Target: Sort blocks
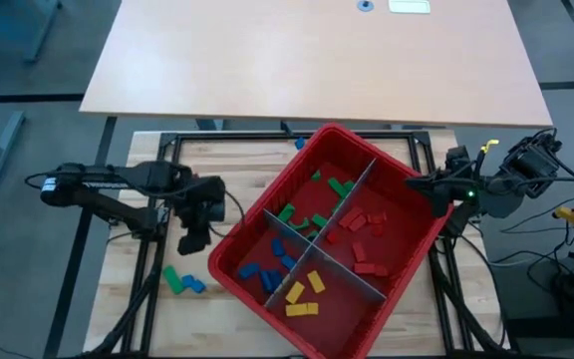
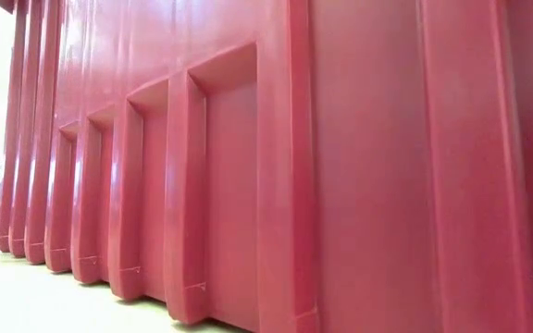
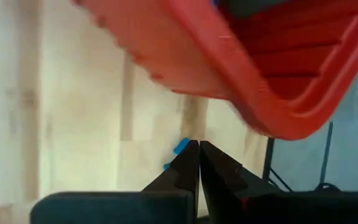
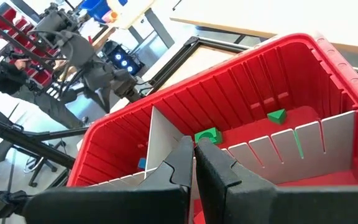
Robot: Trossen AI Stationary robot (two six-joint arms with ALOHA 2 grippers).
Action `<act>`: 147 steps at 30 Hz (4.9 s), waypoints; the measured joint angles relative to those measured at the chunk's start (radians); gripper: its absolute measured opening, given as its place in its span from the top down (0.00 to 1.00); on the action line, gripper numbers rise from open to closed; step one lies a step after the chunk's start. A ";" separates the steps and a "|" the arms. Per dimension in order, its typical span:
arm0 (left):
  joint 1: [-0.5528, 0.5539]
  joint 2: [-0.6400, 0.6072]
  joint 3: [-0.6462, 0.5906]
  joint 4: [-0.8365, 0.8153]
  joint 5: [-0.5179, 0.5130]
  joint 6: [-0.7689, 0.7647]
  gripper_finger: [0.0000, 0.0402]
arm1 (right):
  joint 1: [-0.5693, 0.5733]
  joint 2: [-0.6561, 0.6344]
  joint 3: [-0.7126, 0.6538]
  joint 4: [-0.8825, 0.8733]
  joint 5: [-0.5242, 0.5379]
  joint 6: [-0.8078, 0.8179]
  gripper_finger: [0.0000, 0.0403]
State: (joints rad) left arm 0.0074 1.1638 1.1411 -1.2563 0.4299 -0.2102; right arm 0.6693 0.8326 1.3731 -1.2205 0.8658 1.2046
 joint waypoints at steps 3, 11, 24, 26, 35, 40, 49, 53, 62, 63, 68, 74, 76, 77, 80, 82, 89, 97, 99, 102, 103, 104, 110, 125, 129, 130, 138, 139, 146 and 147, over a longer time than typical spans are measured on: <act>-0.045 0.013 -0.006 0.068 0.007 -0.035 1.00 | 0.000 0.000 0.000 0.000 0.000 -0.002 1.00; -0.078 0.086 -0.009 0.313 0.040 -0.079 1.00 | -0.001 -0.002 0.000 0.015 0.001 -0.001 1.00; -0.082 0.217 0.044 0.415 0.039 -0.020 1.00 | 0.000 -0.001 0.000 0.162 -0.065 -0.082 1.00; -0.082 0.213 0.044 0.410 0.024 -0.018 1.00 | 0.000 0.007 0.000 0.143 -0.138 -0.077 1.00; -0.081 0.162 0.044 0.321 -0.040 -0.018 1.00 | 0.000 0.110 0.000 -0.324 -0.354 0.274 1.00; -0.078 0.123 0.043 0.229 -0.093 -0.021 1.00 | -0.029 0.120 -0.035 -0.353 -0.381 0.306 1.00; -0.074 0.037 0.043 0.184 -0.108 -0.100 1.00 | -0.172 0.139 -0.079 -0.349 -0.395 0.221 1.00; -0.074 0.010 0.056 0.187 -0.119 -0.121 1.00 | -0.249 0.174 -0.085 -0.352 -0.395 0.164 1.00; -0.074 -0.004 0.057 0.185 -0.133 -0.140 1.00 | -0.454 0.304 -0.116 -0.349 -0.426 -0.022 1.00; -0.074 -0.004 0.057 0.184 -0.133 -0.140 1.00 | -0.477 0.317 -0.119 -0.349 -0.432 -0.035 1.00; -0.074 -0.009 0.057 0.183 -0.133 -0.144 1.00 | -0.591 0.348 -0.134 -0.351 -0.446 -0.107 1.00; -0.074 -0.020 0.057 0.183 -0.133 -0.144 1.00 | -0.745 0.340 -0.139 -0.351 -0.447 -0.182 1.00; -0.074 -0.021 0.057 0.183 -0.133 -0.144 1.00 | -0.805 0.340 -0.139 -0.349 -0.452 -0.227 1.00; -0.074 -0.021 0.057 0.183 -0.133 -0.144 1.00 | -0.834 0.340 -0.139 -0.348 -0.459 -0.251 1.00; -0.074 -0.021 0.057 0.183 -0.133 -0.144 1.00 | -0.914 0.344 -0.138 -0.334 -0.470 -0.338 1.00; -0.074 -0.021 0.057 0.182 -0.133 -0.144 1.00 | -0.957 0.348 -0.138 -0.329 -0.466 -0.379 1.00; -0.074 -0.021 0.057 0.183 -0.134 -0.134 1.00 | -1.105 0.354 -0.140 -0.259 -0.462 -0.510 1.00; -0.074 -0.021 0.057 0.183 -0.134 -0.139 1.00 | -1.272 0.400 -0.140 -0.122 -0.490 -0.676 1.00; -0.074 -0.021 0.057 0.183 -0.134 -0.142 1.00 | -1.297 0.416 -0.138 -0.098 -0.507 -0.702 1.00; -0.074 -0.021 0.057 0.183 -0.133 -0.147 1.00 | -1.310 0.433 -0.138 -0.076 -0.519 -0.724 1.00; -0.074 -0.021 0.057 0.183 -0.133 -0.147 1.00 | -1.310 0.434 -0.138 -0.073 -0.524 -0.726 1.00; -0.074 -0.020 0.057 0.183 -0.133 -0.147 1.00 | -1.310 0.434 -0.138 -0.072 -0.533 -0.726 1.00; -0.074 -0.020 0.057 0.183 -0.134 -0.147 1.00 | -1.271 0.394 -0.144 -0.111 -0.642 -0.675 1.00; -0.075 -0.020 0.057 0.187 -0.186 -0.139 1.00 | -1.266 0.427 -0.144 -0.183 -0.638 -0.679 1.00; -0.075 -0.020 0.057 0.186 -0.186 -0.139 1.00 | -1.324 0.470 -0.144 -0.165 -0.629 -0.731 1.00; -0.075 -0.020 0.057 0.186 -0.186 -0.139 1.00 | -1.340 0.479 -0.144 -0.155 -0.629 -0.745 1.00; -0.076 -0.020 0.057 0.186 -0.187 -0.143 1.00 | -1.470 0.513 -0.144 -0.032 -0.654 -0.822 1.00; -0.076 -0.020 0.056 0.186 -0.187 -0.144 1.00 | -1.485 0.515 -0.144 -0.015 -0.654 -0.830 1.00; -0.076 -0.020 0.055 0.199 -0.188 -0.148 1.00 | -1.568 0.535 -0.136 0.062 -0.691 -0.874 1.00; -0.076 -0.020 0.055 0.205 -0.188 -0.148 1.00 | -1.576 0.539 -0.134 0.073 -0.698 -0.877 1.00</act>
State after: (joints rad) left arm -0.0685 1.1439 1.1965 -1.0518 0.2417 -0.3578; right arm -0.9067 1.3718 1.2388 -1.1470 0.1680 0.3280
